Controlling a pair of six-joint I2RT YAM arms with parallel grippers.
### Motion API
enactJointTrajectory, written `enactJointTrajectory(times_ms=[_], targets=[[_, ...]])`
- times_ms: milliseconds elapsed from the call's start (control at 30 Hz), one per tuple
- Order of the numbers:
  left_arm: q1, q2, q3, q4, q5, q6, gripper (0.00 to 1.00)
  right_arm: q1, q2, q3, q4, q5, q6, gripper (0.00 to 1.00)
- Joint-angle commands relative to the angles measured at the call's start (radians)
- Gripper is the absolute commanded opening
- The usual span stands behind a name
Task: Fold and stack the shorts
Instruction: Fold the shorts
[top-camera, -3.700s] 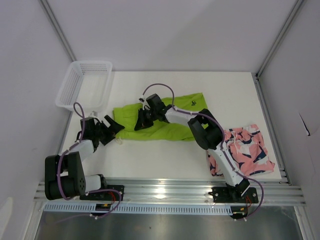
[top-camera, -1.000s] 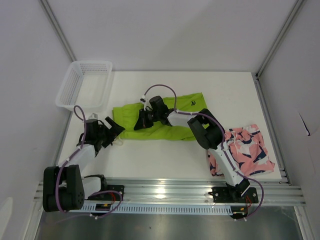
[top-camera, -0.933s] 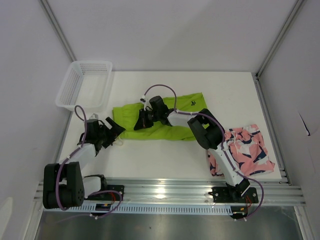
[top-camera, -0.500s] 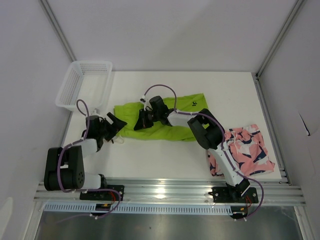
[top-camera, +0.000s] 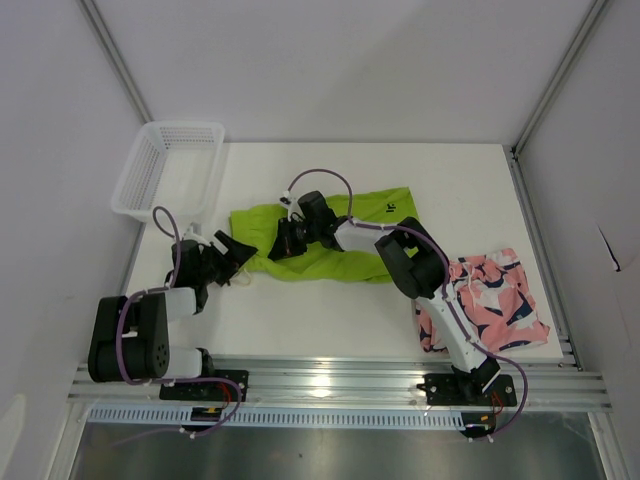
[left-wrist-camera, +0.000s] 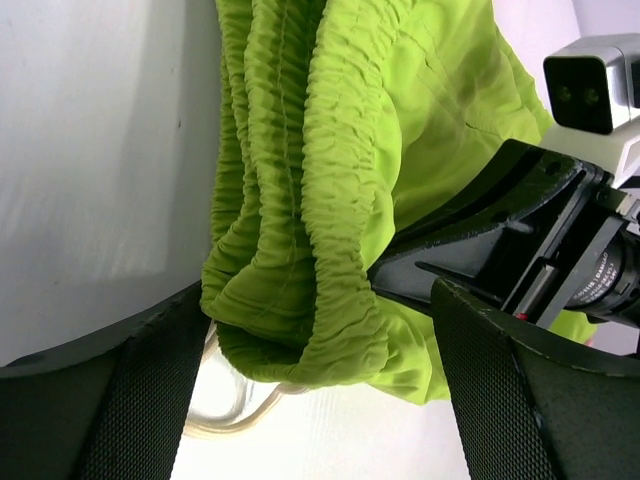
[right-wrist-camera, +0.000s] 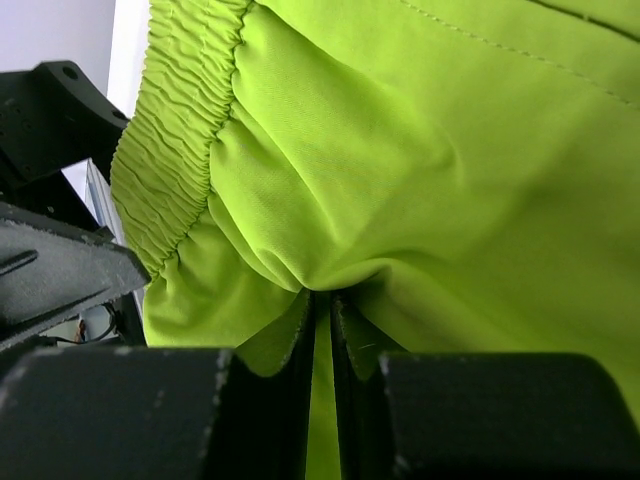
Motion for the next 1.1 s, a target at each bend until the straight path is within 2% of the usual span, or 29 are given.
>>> enactJointTrajectory(times_ms=[0, 100, 200, 367, 533, 800, 1067], targets=[[-0.006, -0.033, -0.060, -0.026, 0.038, -0.018, 0.91, 0.011, 0.037, 0.022, -0.068, 0.017, -0.022, 0.14], [-0.006, -0.067, -0.074, -0.032, 0.033, -0.022, 0.91, 0.011, 0.032, 0.013, -0.057, 0.017, -0.022, 0.14], [-0.006, -0.107, -0.051, -0.107, 0.012, 0.004, 0.91, 0.010, -0.012, -0.019, -0.001, 0.001, -0.010, 0.15], [-0.006, -0.190, -0.058, -0.178, -0.045, 0.024, 0.92, 0.008, -0.066, -0.066, 0.140, -0.047, 0.062, 0.15], [-0.003, -0.169, -0.058, -0.143, -0.071, 0.037, 0.91, 0.013, -0.057, -0.093, 0.315, -0.143, 0.191, 0.16], [0.000, -0.060, -0.060, -0.020, -0.077, 0.006, 0.90, 0.019, 0.005, -0.079, 0.347, -0.170, 0.252, 0.15], [0.000, -0.087, -0.081, -0.013, -0.090, -0.003, 0.88, 0.014, 0.041, -0.096, 0.575, -0.237, 0.438, 0.16]])
